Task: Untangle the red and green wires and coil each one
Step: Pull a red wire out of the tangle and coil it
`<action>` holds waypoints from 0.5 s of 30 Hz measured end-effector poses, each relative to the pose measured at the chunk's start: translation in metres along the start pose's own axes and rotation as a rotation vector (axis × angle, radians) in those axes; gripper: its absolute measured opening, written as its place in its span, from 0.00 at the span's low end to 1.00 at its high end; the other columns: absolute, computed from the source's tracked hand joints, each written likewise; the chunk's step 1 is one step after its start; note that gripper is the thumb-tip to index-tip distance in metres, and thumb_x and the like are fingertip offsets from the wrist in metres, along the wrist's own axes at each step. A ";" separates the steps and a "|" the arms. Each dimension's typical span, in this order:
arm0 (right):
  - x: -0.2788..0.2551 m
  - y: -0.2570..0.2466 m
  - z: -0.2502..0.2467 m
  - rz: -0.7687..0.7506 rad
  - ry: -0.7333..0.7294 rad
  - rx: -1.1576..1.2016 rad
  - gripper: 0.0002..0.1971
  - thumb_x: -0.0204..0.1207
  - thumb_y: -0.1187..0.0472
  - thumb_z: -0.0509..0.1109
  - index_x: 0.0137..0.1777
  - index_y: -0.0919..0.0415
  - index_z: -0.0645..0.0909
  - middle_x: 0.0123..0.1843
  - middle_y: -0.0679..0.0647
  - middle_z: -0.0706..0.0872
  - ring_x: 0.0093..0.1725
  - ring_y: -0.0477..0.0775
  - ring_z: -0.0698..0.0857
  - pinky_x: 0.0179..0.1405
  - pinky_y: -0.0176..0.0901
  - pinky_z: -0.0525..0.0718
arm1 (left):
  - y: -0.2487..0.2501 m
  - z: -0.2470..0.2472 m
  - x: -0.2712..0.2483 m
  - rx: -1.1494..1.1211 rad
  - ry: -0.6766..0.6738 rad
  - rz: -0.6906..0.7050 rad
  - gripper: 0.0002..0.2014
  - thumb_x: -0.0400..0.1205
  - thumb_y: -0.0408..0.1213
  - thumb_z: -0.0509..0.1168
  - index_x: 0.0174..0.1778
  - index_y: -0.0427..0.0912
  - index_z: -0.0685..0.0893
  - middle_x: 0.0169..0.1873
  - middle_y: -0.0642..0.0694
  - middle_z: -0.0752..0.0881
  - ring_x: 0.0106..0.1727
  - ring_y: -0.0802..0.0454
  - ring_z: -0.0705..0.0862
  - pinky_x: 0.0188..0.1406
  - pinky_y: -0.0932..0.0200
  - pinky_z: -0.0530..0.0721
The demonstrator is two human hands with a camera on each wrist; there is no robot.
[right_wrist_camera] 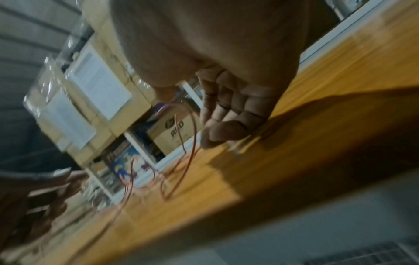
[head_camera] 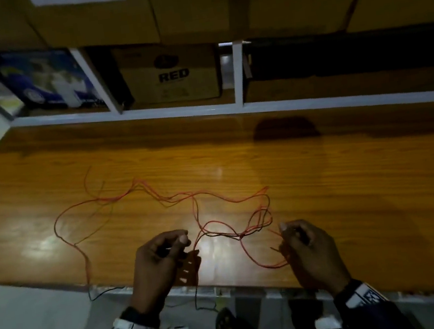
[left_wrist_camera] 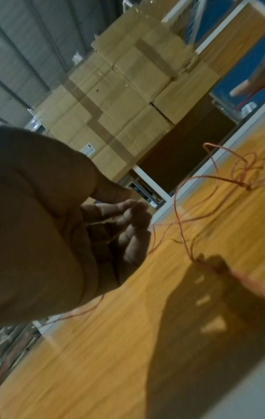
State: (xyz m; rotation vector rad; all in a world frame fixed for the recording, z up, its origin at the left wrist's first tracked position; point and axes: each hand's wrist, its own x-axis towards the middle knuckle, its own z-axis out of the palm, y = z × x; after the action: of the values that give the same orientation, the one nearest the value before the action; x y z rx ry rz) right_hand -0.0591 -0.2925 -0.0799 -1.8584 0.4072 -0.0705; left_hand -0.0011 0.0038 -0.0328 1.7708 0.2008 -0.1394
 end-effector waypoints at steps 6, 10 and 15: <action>-0.002 -0.004 0.011 0.136 -0.121 0.060 0.22 0.71 0.34 0.77 0.39 0.54 0.88 0.35 0.58 0.90 0.32 0.57 0.86 0.34 0.52 0.83 | -0.006 0.006 0.011 -0.019 -0.071 -0.066 0.15 0.80 0.31 0.77 0.61 0.46 0.89 0.48 0.40 0.92 0.38 0.37 0.93 0.35 0.36 0.93; 0.010 -0.058 0.002 0.124 -0.094 0.301 0.13 0.83 0.59 0.73 0.49 0.72 0.85 0.35 0.66 0.85 0.31 0.58 0.80 0.24 0.45 0.79 | 0.003 0.025 0.015 0.070 -0.061 0.067 0.18 0.79 0.36 0.79 0.63 0.57 0.87 0.55 0.49 0.90 0.41 0.46 0.93 0.32 0.43 0.92; 0.024 -0.116 -0.020 -0.034 -0.140 0.325 0.15 0.82 0.54 0.69 0.56 0.66 0.88 0.42 0.63 0.92 0.40 0.60 0.91 0.38 0.47 0.90 | 0.050 0.072 0.008 0.320 -0.434 0.440 0.30 0.77 0.57 0.77 0.76 0.64 0.78 0.71 0.67 0.80 0.70 0.71 0.77 0.60 0.74 0.79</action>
State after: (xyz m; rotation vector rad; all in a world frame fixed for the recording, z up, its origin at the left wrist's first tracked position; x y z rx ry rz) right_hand -0.0138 -0.2871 0.0311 -1.5392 0.2507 -0.0273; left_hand 0.0183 -0.0759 -0.0020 2.0080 -0.5487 -0.2421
